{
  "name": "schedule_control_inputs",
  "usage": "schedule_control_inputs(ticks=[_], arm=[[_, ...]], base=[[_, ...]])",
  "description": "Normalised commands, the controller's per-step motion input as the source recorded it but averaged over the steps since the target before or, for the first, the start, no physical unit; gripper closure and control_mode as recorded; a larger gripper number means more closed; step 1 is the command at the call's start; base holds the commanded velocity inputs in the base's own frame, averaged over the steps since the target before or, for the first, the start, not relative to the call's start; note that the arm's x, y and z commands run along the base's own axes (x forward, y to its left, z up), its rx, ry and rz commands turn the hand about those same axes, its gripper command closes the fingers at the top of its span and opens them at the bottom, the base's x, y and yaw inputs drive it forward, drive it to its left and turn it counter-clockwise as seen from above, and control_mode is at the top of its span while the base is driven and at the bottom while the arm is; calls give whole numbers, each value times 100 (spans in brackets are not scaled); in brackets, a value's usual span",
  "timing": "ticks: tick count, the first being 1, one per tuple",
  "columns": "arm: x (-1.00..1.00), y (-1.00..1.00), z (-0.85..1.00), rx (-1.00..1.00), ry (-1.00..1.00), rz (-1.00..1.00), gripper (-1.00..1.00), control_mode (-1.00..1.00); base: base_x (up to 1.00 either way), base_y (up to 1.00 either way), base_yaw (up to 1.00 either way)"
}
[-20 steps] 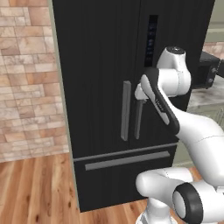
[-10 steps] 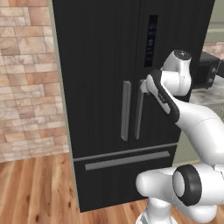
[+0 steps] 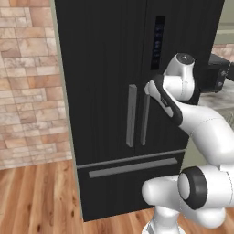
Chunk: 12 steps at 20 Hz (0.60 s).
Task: Open the fridge, remove the tangerine, avocado, and shrimp, and place them on any counter.
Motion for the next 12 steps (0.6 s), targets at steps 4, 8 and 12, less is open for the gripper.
schedule_control_inputs(ticks=[4,8,12], arm=[[44,5,-3,0,0,-8,-100,-100],[62,0,-10,0,0,-4,-100,-100],[60,0,-15,0,0,0,-100,-100]], base=[[0,0,0],[0,0,0],[0,0,0]])
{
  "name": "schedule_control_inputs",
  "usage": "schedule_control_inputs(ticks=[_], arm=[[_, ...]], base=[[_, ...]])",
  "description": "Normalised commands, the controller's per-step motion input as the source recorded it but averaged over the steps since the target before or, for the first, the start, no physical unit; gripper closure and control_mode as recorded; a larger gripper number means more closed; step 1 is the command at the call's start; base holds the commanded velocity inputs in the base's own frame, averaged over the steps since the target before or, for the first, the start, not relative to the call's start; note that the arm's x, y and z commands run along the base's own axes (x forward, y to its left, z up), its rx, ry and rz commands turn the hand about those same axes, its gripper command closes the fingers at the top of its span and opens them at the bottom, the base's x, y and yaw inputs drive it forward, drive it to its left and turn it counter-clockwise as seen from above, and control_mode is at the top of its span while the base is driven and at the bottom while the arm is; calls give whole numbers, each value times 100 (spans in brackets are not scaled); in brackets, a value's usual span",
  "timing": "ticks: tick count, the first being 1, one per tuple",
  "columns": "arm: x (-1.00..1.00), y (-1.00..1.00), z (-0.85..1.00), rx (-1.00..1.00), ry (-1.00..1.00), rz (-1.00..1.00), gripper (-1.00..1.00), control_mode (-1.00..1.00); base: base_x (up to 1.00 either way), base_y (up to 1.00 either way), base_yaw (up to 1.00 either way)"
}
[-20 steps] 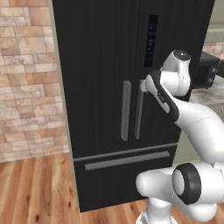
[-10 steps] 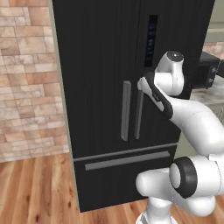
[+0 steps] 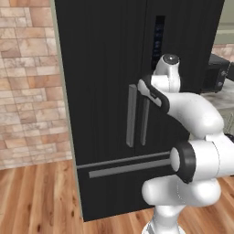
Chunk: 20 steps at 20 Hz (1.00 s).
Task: Open the fridge, remove the tangerine, avocado, and shrimp, and place them on any counter.
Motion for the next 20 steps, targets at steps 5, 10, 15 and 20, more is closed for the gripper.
schedule_control_inputs(ticks=[5,10,15,20], arm=[[29,0,-19,0,-4,0,-100,-100],[41,0,-26,0,-6,0,-100,-100],[46,0,-32,0,-4,0,-100,-100],[50,0,-20,0,-3,0,-100,-100]], base=[[0,0,0],[0,0,0],[0,0,0],[0,0,0]])
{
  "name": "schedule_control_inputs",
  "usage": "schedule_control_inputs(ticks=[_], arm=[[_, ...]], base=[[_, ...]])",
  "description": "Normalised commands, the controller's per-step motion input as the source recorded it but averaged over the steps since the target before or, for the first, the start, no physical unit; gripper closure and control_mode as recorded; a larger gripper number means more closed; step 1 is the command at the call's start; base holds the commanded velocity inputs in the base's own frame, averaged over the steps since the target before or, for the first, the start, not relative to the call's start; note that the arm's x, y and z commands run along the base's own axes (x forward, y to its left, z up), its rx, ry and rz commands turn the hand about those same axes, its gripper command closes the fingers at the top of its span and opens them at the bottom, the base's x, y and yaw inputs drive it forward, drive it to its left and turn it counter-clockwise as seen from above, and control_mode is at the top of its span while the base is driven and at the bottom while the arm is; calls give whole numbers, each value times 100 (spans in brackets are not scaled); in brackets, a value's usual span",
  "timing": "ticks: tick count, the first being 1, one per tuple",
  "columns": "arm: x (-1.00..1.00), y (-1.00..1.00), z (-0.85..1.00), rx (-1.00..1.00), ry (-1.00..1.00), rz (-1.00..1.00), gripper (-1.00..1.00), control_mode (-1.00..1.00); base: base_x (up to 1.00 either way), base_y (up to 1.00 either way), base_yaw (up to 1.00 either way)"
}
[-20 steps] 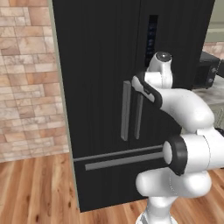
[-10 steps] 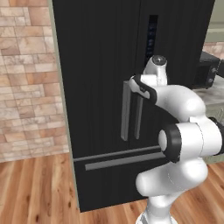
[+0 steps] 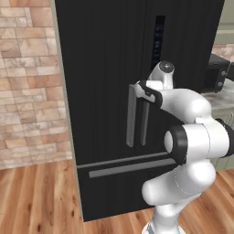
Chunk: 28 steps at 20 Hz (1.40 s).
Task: Open the fridge, remove the tangerine, avocado, and shrimp, and place them on any counter.
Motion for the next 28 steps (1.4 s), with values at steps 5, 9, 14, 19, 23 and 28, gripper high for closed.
schedule_control_inputs(ticks=[5,9,14,19,23,28], arm=[[34,0,-26,-1,0,0,100,-100],[21,-22,-14,0,0,-5,100,-100],[-1,-72,-1,0,0,-8,100,-100],[-54,-95,0,0,-4,-12,100,-100],[-100,-100,0,0,-11,-14,100,-100],[-100,-100,0,0,-14,-14,100,-100]], base=[[0,0,0],[0,0,0],[0,0,0],[0,0,0],[0,0,0],[0,0,0]])
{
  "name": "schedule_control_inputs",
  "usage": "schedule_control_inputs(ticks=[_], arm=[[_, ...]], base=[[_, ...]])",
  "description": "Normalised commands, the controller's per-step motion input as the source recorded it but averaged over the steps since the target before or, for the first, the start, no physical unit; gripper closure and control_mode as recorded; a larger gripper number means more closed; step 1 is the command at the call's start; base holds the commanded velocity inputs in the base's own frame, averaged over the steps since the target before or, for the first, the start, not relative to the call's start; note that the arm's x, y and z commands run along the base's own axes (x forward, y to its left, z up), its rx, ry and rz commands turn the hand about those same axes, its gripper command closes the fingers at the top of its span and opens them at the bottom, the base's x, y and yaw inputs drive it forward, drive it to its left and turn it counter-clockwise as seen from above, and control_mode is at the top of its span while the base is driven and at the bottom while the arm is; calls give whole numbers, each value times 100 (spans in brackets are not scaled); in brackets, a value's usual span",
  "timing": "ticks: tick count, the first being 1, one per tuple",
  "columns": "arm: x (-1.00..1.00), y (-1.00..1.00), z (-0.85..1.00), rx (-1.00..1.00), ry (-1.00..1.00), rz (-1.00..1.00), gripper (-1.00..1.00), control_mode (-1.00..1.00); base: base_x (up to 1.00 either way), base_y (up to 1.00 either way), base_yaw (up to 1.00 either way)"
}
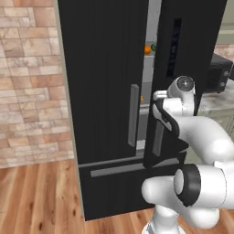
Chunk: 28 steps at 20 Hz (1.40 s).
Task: Open the fridge, remove the tangerine, avocado, and shrimp, and place them on any counter.
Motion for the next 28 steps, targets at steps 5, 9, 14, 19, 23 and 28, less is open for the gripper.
schedule_control_inputs(ticks=[5,9,14,19,23,28], arm=[[-100,-100,0,0,-11,-13,100,-100],[-100,-100,0,0,-10,-10,100,-100],[-100,-91,0,0,-12,-6,-100,-100],[-100,14,5,5,-4,0,-100,-100],[-100,99,20,1,0,1,-100,-100],[-34,100,35,0,6,1,-100,-100]], base=[[0,0,0],[0,0,0],[0,0,0],[0,0,0],[0,0,0],[0,0,0]])
